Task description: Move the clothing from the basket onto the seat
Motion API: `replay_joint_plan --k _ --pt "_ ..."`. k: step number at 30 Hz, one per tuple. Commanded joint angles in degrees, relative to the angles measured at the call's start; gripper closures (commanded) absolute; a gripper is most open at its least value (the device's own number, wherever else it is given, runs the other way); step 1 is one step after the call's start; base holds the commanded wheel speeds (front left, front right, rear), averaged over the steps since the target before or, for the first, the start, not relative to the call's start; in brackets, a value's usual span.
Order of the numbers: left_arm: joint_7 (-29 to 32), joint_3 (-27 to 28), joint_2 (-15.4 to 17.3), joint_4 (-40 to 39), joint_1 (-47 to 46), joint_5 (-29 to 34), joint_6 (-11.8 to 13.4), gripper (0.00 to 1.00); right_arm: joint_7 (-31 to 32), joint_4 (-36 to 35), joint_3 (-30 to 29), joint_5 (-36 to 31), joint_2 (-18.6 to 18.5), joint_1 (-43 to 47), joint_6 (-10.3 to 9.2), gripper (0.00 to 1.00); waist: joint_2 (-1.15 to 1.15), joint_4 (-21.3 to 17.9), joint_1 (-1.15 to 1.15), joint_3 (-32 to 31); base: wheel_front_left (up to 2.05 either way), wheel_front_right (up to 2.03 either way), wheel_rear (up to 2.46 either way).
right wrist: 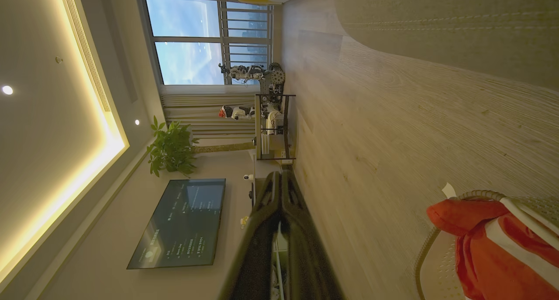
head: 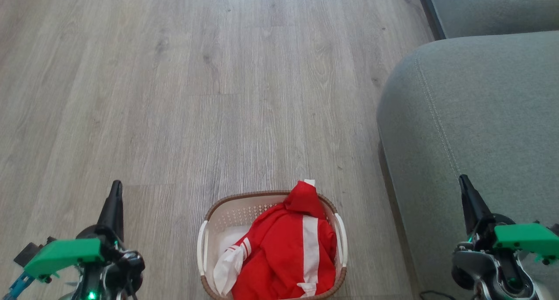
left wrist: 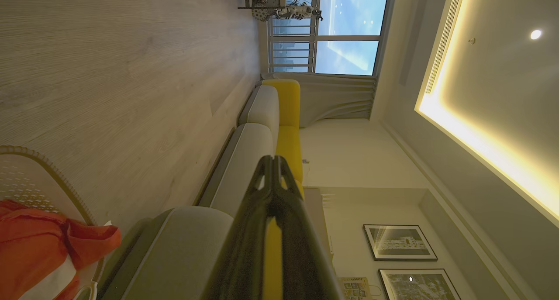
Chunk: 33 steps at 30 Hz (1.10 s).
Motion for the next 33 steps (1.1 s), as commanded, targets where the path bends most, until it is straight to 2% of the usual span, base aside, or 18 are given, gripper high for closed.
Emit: replay_joint_plan --k 1,33 --pt "0.42 2.06 0.36 -1.57 -2.85 0.24 -0.37 1.00 0.23 -2.22 0.97 0.36 -0.25 -2.95 -0.01 1.00 0.00 0.00 0.00 0.00 0.00 0.00 0.00" --pt "0.42 2.06 0.36 -1.57 -2.85 0.24 -0.37 1.00 0.23 -2.22 0.97 0.36 -0.25 -2.95 -0.01 1.00 0.00 0.00 0.00 0.00 0.00 0.00 0.00"
